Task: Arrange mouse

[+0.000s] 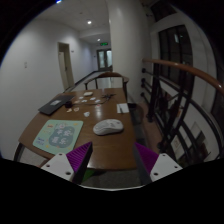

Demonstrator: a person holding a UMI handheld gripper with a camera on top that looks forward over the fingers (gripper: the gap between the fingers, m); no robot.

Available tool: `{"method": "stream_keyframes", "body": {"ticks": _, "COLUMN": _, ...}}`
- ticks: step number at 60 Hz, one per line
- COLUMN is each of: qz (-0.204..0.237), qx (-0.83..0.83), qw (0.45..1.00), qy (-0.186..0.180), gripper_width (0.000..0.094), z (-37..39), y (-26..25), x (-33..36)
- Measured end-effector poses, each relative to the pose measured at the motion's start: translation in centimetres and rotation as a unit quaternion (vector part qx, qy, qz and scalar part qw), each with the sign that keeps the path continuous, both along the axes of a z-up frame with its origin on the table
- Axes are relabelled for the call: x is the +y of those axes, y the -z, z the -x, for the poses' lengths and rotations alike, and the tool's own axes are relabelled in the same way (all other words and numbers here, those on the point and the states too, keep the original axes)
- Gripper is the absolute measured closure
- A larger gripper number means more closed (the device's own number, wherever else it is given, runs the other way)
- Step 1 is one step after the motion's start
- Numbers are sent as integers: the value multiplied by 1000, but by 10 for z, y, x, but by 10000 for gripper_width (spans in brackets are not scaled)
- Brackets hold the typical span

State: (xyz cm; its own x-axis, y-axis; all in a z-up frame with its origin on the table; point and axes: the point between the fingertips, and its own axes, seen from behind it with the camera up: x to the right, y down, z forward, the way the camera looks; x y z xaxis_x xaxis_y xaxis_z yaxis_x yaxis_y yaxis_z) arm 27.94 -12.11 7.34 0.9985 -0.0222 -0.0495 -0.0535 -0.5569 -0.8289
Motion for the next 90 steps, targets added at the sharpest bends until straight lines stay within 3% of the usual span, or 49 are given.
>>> {"method": "stream_keyframes", "body": {"ticks": 14, "qz": 36, "qx": 9, "qw": 998, "qy": -59, "gripper_width": 121, "z": 62, "y": 64, "x": 79}}
{"method": "stream_keyframes", "body": {"ticks": 23, "qz": 52, "qx": -1, "qw": 998, "qy": -31, "gripper_width": 127, "z": 53, "y": 89, "x": 116}}
{"method": "stream_keyframes", "body": {"ticks": 42, "qz": 68, "qx": -26, "qw": 997, "qy": -11, "gripper_width": 126, "z": 55, "y": 92, "x": 204}}
{"method": "stream_keyframes", "body": {"ticks": 52, "qz": 76, "qx": -25, "qw": 996, "qy": 31, "gripper_width": 123, "z": 52, "y": 93, "x": 242}}
{"method": "stream_keyframes", "body": {"ticks": 56, "qz": 75, "qx": -26, "qw": 996, "qy": 43, "gripper_width": 180, "z": 48, "y": 93, "x": 250}}
{"method": "stream_keyframes", "body": {"ticks": 59, "qz": 65, "qx": -20, "qw": 996, "qy": 60, "gripper_width": 382, "z": 43, "y": 93, "x": 255}}
{"method": "stream_keyframes", "body": {"ticks": 61, "qz": 60, "qx": -5, "qw": 995, "qy": 75, "gripper_width": 468, "z": 40, "y": 92, "x": 257}}
{"method": "stream_keyframes", "body": {"ticks": 67, "qz": 56, "qx": -1, "qw": 996, "qy": 63, "gripper_width": 582, "z": 42, "y": 90, "x": 252}}
{"method": "stream_keyframes", "body": {"ticks": 73, "qz": 32, "qx": 5, "qw": 997, "qy": 66, "gripper_width": 597, "z": 47, "y": 60, "x": 227}}
{"method": "stream_keyframes", "body": {"ticks": 83, "qz": -30, "qx": 46, "qw": 998, "qy": 17, "gripper_width": 598, "z": 141, "y": -30, "x": 163}}
{"method": "stream_keyframes", "body": {"ticks": 90, "qz": -31, "qx": 43, "qw": 999, "qy": 2, "gripper_width": 598, "z": 211, "y": -22, "x": 127}}
